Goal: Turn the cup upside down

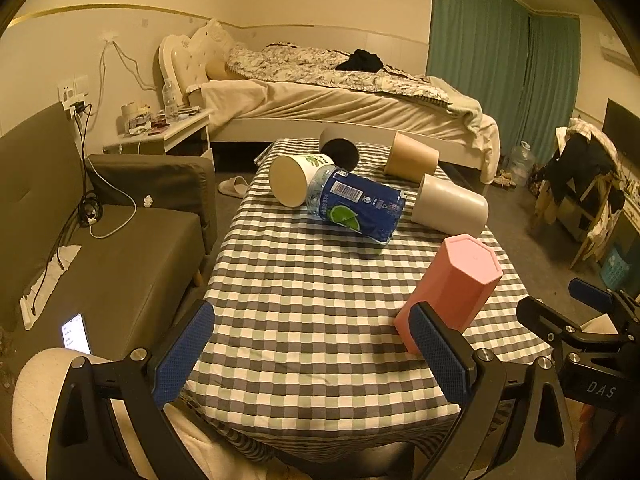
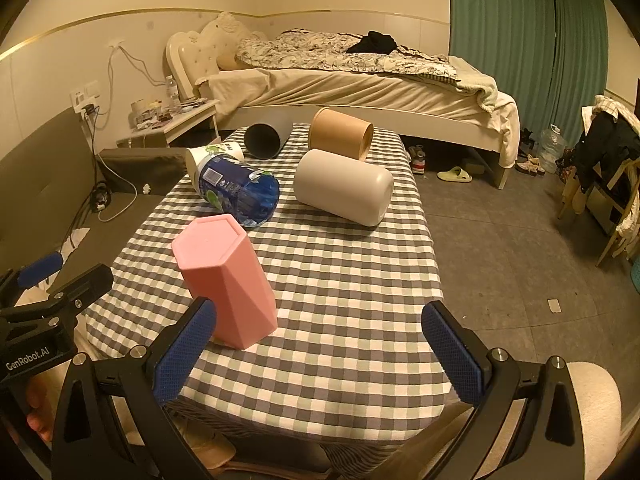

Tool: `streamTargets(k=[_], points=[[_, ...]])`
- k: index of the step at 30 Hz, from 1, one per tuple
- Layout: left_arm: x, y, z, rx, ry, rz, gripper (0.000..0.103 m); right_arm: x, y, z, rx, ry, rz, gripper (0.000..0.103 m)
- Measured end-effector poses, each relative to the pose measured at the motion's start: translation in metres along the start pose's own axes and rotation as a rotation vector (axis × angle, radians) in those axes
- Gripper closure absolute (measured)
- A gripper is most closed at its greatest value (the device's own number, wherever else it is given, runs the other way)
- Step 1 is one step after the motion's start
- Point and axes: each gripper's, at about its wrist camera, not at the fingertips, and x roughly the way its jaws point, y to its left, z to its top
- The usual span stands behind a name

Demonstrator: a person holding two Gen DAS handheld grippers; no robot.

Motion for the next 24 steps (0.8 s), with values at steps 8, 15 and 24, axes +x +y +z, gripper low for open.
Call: streamTargets(k=[8,15,24], points=[[0.0001,-0.0002,-0.0003,0.000,0.000,0.001,0.002,-0.0007,-0.0006,-0.0012,0.001,0.001,-0.004,0.000],[-0.0002,-0.0002,0.0001,0.001,0.002,0.000,0.002,-0.0002,-0.0023,-0.0016,0.002,0.004,-0.006,0.000],[-0.0002,-0.0005,0.0000,0.001,0.001,0.000,0.002,-0.0002,-0.0020,-0.0012,0.001,0.004,-0.006,0.000]])
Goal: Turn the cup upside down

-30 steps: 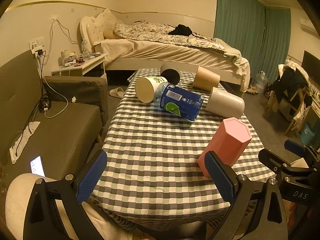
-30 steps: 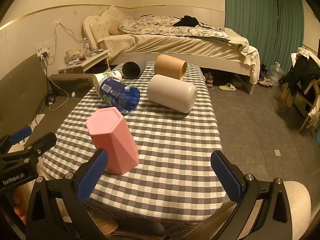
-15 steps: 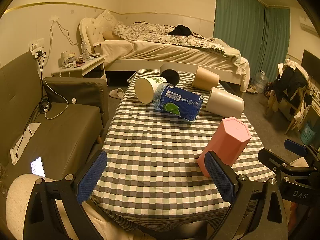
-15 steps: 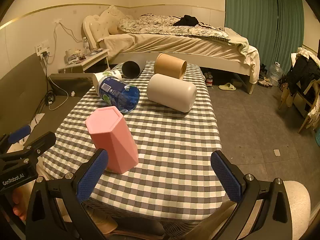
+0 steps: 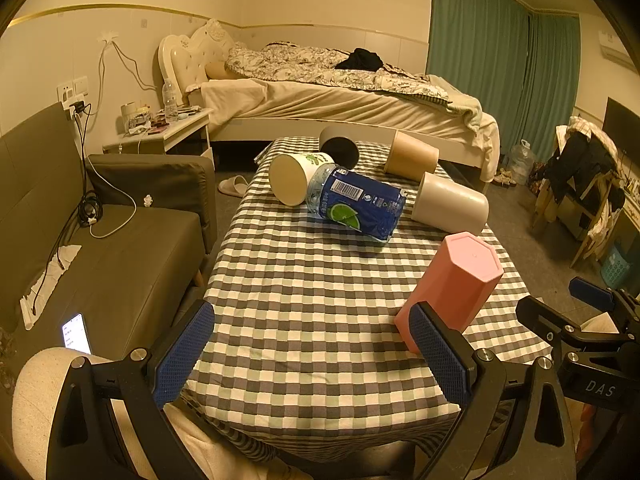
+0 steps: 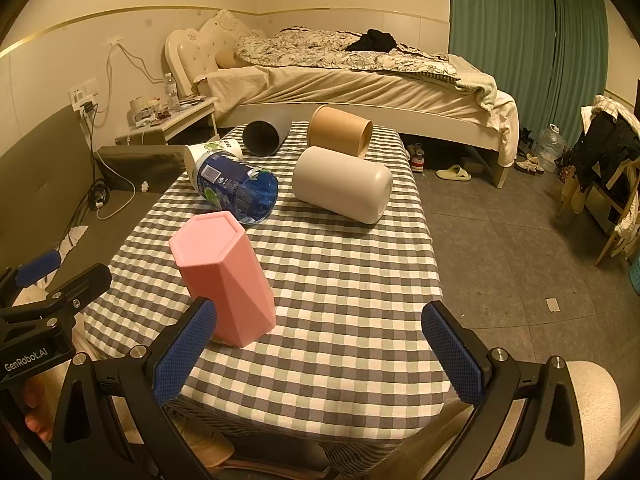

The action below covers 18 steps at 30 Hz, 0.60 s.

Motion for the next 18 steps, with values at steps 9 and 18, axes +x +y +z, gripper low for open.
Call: streamTargets(k=[9,18], points=[[-0.0006,-0.0001,0.0002,0.000,0.000,0.000,0.002,0.0001,0.0003,-0.0009,-0.001,0.001,-0.002,0.000],[0.0000,-0.0004,-0.0001,0.001,0.002,0.002,0.002,0.0001,0.0006,-0.0007,-0.001,0.001,-0.002,0.000]])
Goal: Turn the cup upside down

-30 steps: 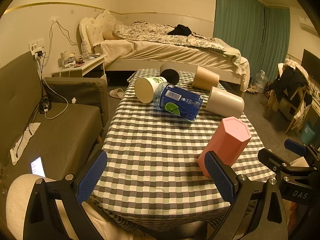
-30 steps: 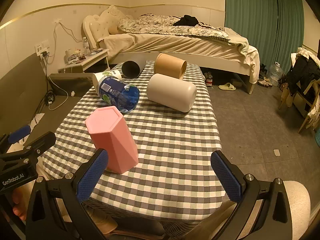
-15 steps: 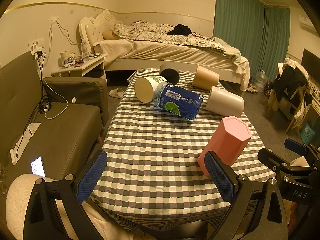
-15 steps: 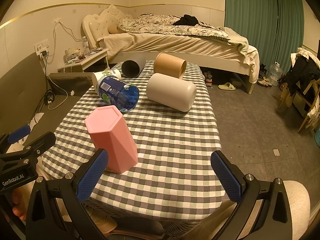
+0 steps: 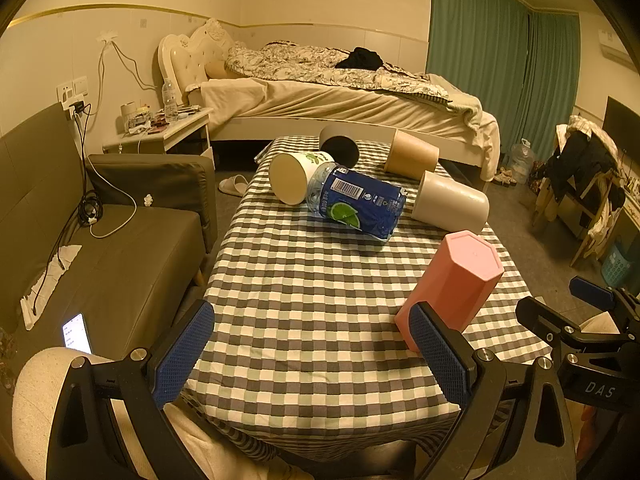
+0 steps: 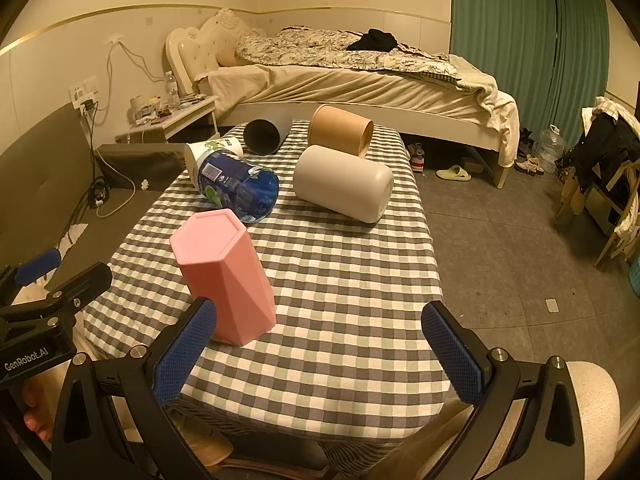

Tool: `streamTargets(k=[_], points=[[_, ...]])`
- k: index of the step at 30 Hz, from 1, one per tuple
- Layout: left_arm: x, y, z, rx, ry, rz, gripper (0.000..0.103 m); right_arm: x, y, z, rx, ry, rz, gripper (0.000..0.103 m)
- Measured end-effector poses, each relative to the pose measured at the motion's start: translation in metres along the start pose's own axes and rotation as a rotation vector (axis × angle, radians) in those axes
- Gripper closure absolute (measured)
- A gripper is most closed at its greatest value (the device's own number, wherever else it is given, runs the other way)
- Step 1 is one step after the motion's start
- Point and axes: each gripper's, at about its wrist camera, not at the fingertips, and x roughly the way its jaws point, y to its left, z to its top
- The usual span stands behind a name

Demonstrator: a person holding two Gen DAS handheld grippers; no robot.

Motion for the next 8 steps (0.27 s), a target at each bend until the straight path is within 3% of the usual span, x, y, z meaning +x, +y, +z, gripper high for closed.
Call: streamTargets(k=[8], points=[[0.0000,0.0000,0.0003,0.000,-0.001,0.000,0.002,-0.0001,0.0010,0.0005,0.000,0.000,0.000,0.000]])
